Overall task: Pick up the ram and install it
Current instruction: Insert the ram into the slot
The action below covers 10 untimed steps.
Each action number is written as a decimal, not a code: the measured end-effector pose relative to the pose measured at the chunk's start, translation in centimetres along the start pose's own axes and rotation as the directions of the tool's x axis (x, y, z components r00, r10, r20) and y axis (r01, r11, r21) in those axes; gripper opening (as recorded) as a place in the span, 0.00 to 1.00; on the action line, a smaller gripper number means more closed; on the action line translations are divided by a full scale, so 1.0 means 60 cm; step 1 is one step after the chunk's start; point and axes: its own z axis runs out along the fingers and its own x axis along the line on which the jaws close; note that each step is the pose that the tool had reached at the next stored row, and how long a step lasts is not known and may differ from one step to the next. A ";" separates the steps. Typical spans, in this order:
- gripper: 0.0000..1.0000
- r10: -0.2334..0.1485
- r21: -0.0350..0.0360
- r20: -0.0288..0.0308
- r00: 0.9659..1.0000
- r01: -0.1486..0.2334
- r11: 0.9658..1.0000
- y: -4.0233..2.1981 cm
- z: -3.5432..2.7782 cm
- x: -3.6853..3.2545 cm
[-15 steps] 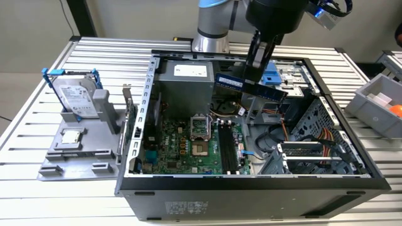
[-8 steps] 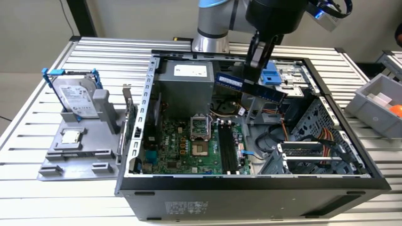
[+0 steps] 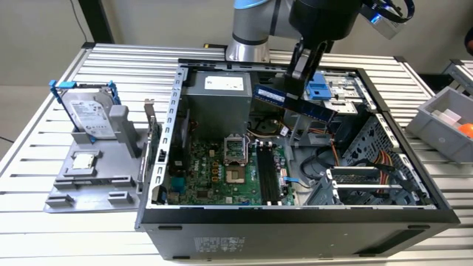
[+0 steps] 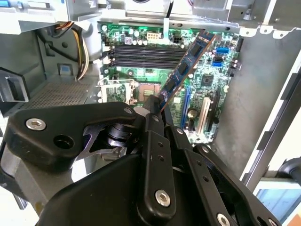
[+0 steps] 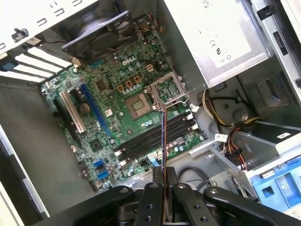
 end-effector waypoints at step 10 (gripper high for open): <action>0.00 0.062 -0.002 0.000 0.998 -0.062 0.998 0.000 0.001 0.000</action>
